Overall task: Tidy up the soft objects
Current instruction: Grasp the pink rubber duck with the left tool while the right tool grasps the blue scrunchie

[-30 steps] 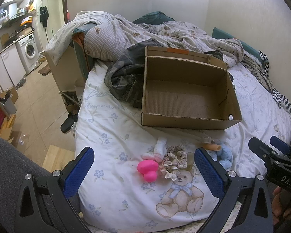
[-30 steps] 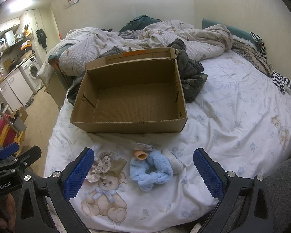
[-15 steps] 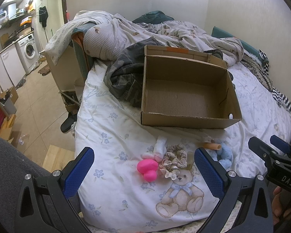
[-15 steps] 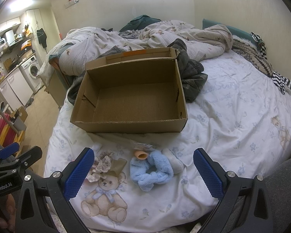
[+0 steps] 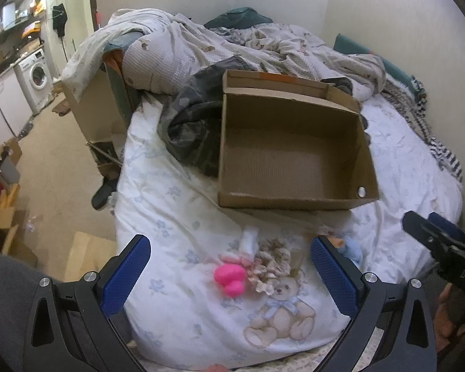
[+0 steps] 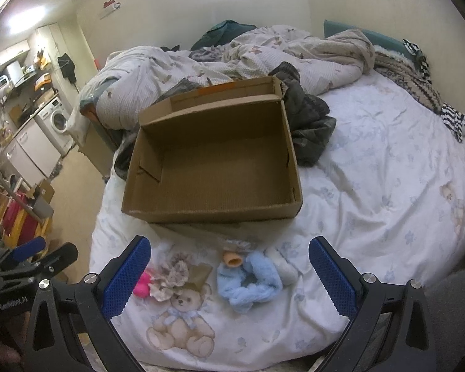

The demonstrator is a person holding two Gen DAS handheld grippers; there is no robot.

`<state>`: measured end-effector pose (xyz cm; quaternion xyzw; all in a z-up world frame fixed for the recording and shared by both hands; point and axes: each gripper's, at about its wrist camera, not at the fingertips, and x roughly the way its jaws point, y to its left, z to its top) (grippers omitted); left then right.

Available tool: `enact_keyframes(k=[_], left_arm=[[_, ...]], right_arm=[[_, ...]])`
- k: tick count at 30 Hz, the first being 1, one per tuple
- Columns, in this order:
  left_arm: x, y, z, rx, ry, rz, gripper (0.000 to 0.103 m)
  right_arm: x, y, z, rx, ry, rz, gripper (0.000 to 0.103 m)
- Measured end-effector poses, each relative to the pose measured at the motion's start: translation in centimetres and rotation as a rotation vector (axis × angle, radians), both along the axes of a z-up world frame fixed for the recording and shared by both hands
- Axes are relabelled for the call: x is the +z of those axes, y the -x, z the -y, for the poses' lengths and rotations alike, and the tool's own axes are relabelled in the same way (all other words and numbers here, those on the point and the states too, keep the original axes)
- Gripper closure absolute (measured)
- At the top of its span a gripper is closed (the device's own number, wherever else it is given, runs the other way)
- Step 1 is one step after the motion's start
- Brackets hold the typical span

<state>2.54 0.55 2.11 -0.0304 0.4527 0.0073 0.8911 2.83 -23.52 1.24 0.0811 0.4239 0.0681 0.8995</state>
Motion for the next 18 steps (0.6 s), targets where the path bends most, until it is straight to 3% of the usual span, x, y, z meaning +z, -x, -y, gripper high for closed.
enact_keyframes(k=[4,9,12,15,17,18], left_arm=[[0.7,-2.2,-0.7,0.018,-0.015,-0.043,0.0],[-0.2,-5.1,-2.6,0.072,-0.024,-0.122,0.0],[-2.2,-6.7,-3.7,0.086,-0.01,-0.219,0.0],[-5.6,-7.4,-4.6,0.097,0.051,-0.346,0.001],[-8.0,-7.2,-4.6,0.102,0.092,-0.423,0.005],[-9.2,-7.0,-4.5,0.098,0.117,-0.463,0.012]], right_arm=[[0.6,-1.8,0.6,0.018,-0.015,-0.033,0.0],[0.2,-4.6,-0.1,0.098,0.045,-0.097,0.0],[-0.9,-5.9,-0.4,0.132,0.053,-0.148,0.0],[-2.3,-6.8,-0.7,0.153,0.059,-0.182,0.0],[-3.4,-7.1,-0.6,0.149,0.055,-0.199,0.0],[-4.0,-7.2,-0.4,0.142,0.047,-0.211,0.0]])
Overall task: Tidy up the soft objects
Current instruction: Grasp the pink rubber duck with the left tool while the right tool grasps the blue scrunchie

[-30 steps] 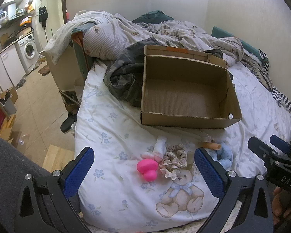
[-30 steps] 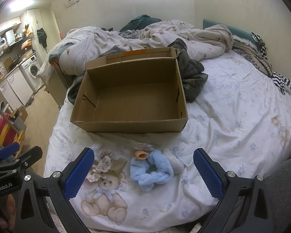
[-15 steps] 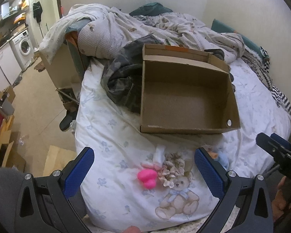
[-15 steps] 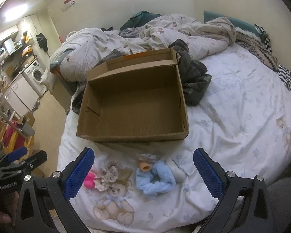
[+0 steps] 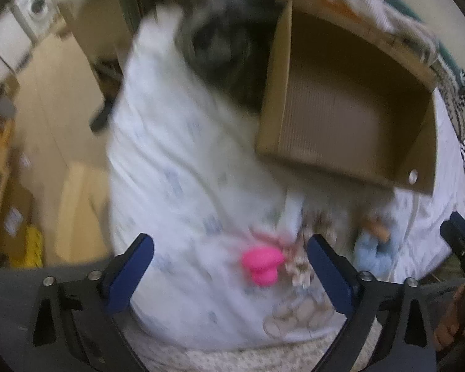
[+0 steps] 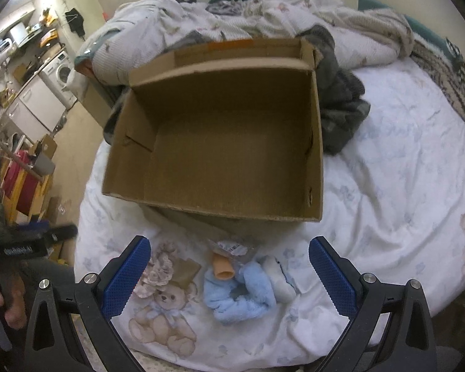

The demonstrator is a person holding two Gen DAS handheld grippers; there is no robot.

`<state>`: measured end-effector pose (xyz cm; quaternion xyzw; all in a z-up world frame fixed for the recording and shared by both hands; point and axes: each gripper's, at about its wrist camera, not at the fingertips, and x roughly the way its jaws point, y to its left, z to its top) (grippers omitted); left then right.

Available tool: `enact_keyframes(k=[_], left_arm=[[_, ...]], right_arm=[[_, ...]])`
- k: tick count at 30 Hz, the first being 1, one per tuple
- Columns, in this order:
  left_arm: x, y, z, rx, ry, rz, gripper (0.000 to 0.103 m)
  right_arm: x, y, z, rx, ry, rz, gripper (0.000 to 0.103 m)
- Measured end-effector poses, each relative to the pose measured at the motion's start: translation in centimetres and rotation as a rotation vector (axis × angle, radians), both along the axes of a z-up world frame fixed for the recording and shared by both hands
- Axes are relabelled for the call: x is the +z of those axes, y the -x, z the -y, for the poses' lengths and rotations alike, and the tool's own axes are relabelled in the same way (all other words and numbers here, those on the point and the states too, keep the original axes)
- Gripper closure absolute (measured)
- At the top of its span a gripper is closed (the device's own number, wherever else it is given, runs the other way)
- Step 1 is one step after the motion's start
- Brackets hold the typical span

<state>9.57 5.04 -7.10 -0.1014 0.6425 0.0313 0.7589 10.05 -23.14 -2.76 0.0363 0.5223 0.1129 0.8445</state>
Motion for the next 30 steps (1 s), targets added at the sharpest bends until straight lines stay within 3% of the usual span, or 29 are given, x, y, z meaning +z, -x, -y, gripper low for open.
enact_keyframes(k=[1,3,11,13,14,17,20,25,30], left_arm=[[-1.0,0.2,0.2,0.002,0.017,-0.025,0.022],[-2.8,0.4,0.9,0.009,0.035,-0.081,0.029],[-6.1,0.6,2.7,0.009,0.112,-0.149,0.035],[-6.8,0.6,2.9,0.012,0.124,-0.163,0.056],[-7.1,0.2,2.8,0.016,0.129,-0.168,0.059],[-7.7,0.5,2.8,0.032,0.148,-0.184,0.06],[-7.7,0.6,3.2,0.01,0.136,-0.175,0.061],[-5.2,0.0,2.3,-0.001,0.091,-0.108,0.061],[-4.0,-0.3,2.1,0.016,0.087,-0.064,0.061]], right_arm=[[-0.7,0.0,0.2,-0.008,-0.008,-0.014,0.0],[-2.0,-0.1,0.7,-0.027,-0.021,-0.041,0.0],[-4.6,-0.8,3.6,-0.108,-0.082,-0.125,0.0],[-5.3,-1.2,4.6,-0.132,-0.128,-0.171,0.0],[-5.7,-1.5,5.2,-0.144,-0.161,-0.2,0.0],[-7.2,-1.7,6.3,-0.189,-0.218,-0.273,0.004],[-8.0,-1.5,6.3,-0.195,-0.187,-0.309,0.011],[-9.5,-1.2,7.1,-0.235,-0.142,-0.36,0.042],[-11.0,-1.0,7.4,-0.234,-0.176,-0.437,0.044]])
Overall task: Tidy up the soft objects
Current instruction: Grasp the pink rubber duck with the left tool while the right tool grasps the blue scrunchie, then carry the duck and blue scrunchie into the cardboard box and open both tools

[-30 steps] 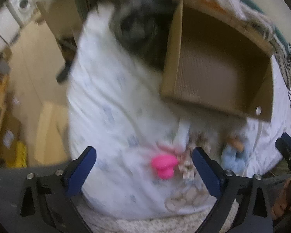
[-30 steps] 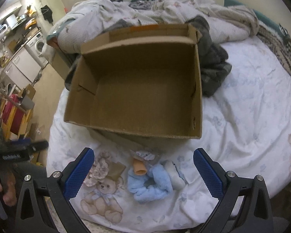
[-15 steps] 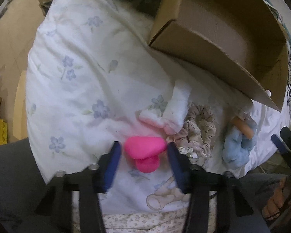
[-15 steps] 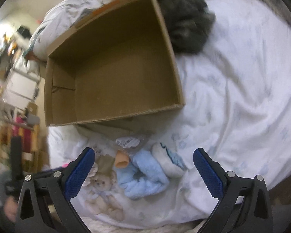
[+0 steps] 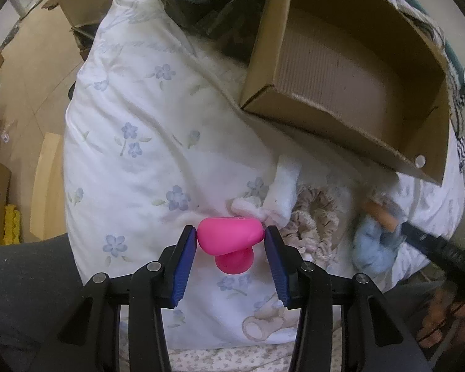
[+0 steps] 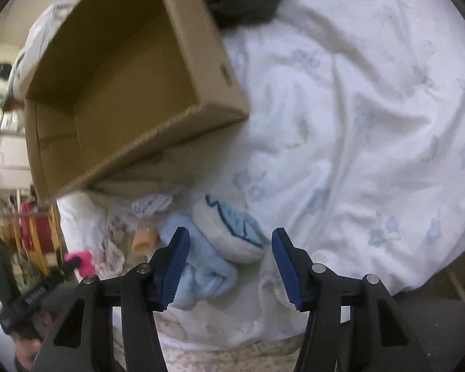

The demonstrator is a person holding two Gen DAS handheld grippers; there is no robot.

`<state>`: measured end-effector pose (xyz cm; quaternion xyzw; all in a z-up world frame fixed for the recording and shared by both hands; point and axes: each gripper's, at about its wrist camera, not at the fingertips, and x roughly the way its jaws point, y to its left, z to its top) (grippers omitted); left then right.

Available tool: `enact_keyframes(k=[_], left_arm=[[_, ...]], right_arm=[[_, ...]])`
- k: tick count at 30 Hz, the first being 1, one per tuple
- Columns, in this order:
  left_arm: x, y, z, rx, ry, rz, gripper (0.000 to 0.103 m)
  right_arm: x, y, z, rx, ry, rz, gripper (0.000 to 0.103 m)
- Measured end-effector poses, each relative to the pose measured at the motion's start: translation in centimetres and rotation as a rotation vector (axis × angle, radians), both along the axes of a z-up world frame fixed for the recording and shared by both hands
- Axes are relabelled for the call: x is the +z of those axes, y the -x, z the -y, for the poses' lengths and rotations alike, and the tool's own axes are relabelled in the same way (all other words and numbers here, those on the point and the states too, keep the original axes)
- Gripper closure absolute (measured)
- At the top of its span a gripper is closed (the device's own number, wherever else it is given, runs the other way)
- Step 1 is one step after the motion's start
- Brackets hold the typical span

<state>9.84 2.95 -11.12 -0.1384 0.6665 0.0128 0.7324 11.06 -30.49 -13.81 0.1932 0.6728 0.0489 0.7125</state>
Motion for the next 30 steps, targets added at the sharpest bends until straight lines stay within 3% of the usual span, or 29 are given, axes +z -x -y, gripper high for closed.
enact_keyframes(k=[10,12,16,18,30], left_arm=[[0.4,-0.7,0.7,-0.026,-0.029,0.026,0.061],[0.6,-0.6,0.9,-0.032,-0.036,0.037,0.061],[1.1,-0.5,1.3,-0.043,-0.054,0.065,0.061],[1.1,-0.2,1.2,-0.04,-0.058,0.071,0.061],[2.8,0.7,-0.9,0.022,-0.084,0.136,0.061]], right_arm=[[-1.2,0.1,-5.3,0.215,0.113,0.005,0.041],[-0.8,-0.3,-6.2,0.235,0.12,0.031,0.054],[-0.1,-0.3,-7.4,0.279,0.13,0.073,0.066],[0.7,0.0,-7.5,0.288,0.105,0.101,0.07],[7.4,3.8,-4.2,0.223,-0.011,0.292,0.07]])
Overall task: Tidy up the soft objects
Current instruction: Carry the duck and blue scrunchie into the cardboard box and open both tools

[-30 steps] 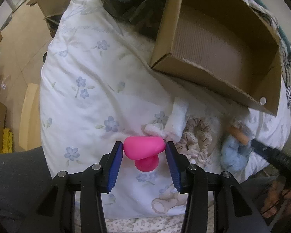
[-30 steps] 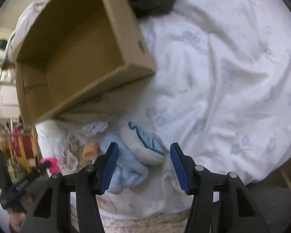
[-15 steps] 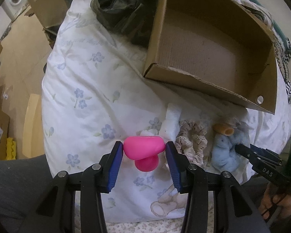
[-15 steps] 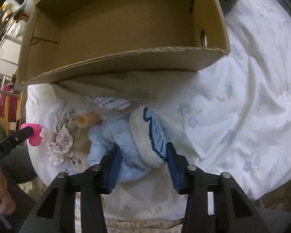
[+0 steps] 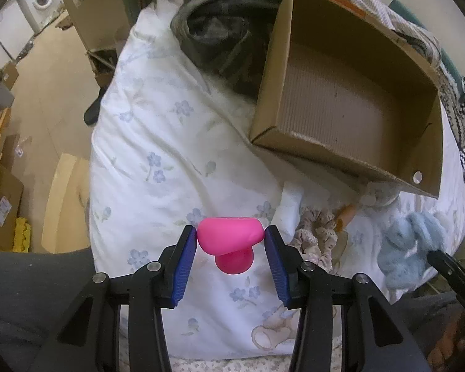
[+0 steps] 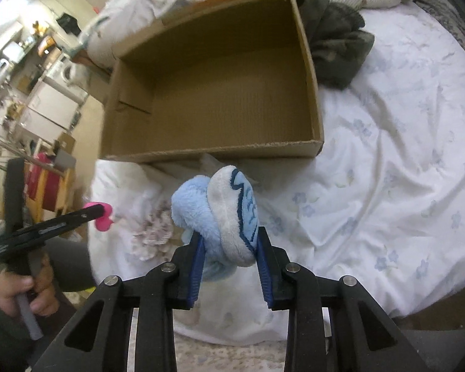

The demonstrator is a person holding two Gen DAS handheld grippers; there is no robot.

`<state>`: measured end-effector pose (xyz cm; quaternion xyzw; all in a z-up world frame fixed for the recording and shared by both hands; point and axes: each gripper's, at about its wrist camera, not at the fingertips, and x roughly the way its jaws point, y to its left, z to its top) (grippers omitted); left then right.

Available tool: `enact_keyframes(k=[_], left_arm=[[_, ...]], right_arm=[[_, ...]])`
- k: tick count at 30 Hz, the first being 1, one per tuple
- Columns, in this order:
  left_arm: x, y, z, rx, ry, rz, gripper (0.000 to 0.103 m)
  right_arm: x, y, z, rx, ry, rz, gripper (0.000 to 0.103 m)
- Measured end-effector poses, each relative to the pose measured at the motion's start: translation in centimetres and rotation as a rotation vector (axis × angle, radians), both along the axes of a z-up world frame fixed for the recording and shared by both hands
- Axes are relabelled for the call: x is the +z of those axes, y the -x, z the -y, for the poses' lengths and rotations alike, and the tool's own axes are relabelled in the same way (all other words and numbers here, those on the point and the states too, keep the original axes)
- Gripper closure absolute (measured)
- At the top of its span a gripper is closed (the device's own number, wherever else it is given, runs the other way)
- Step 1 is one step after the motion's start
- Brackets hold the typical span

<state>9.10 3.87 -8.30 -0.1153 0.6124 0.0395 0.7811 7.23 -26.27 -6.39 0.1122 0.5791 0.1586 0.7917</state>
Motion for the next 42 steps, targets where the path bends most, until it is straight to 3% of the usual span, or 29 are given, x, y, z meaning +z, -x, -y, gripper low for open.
enact_keyframes(k=[5,15,19,32,38,42], left_arm=[[1.0,0.6,0.2,-0.005,-0.038,0.042,0.061],[2.0,1.0,0.9,-0.015,-0.078,0.078,0.061],[3.6,0.4,1.3,-0.034,-0.04,0.097,0.061],[10.3,-6.4,4.6,-0.145,-0.074,0.24,0.061],[10.0,-9.8,6.1,-0.166,-0.113,0.277,0.061],[8.4,-10.8,6.8,-0.154,-0.097,0.286,0.061]], right_arm=[[1.6,0.8,0.4,0.0,-0.014,0.046,0.07],[1.5,0.0,-0.8,0.003,-0.041,0.063,0.07],[2.5,-0.3,-0.9,-0.006,-0.086,0.097,0.07],[6.5,-5.0,0.8,-0.128,-0.165,0.238,0.07],[7.1,-9.1,1.4,-0.139,-0.133,0.271,0.07],[5.0,-10.1,2.0,-0.212,-0.09,0.275,0.07]])
